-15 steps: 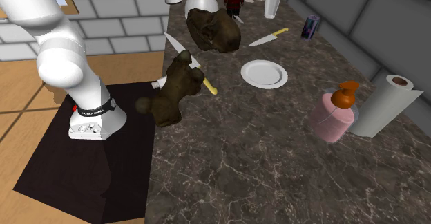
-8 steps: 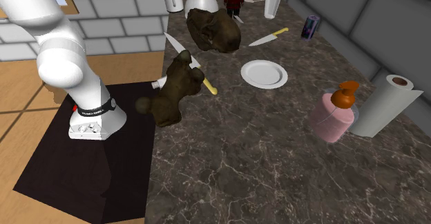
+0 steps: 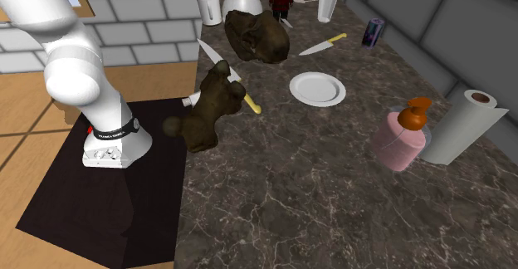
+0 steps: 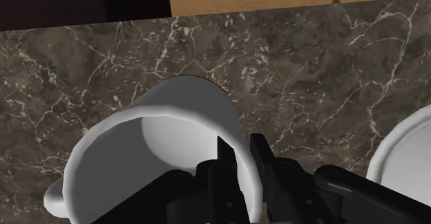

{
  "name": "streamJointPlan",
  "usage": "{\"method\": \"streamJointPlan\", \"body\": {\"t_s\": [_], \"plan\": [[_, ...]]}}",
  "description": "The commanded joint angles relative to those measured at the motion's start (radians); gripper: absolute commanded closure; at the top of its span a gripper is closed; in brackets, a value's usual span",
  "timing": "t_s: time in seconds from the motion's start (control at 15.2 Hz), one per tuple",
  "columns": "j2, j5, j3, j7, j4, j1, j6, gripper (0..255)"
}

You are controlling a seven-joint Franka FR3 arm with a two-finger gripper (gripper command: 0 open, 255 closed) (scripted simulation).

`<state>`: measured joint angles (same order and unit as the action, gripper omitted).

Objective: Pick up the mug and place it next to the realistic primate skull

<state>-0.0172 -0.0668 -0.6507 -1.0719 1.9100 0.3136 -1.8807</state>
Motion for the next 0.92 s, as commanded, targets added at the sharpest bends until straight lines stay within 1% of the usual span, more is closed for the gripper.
{"method": "streamJointPlan", "body": {"t_s": [0.0,0.86], "plan": [[-0.006,-0.005,-0.001,-0.006,0.020,0.001,-0.026,255],[-0.072,-0.055,-0.001,-0.048,0.135,0.008,-0.190,255]]}}
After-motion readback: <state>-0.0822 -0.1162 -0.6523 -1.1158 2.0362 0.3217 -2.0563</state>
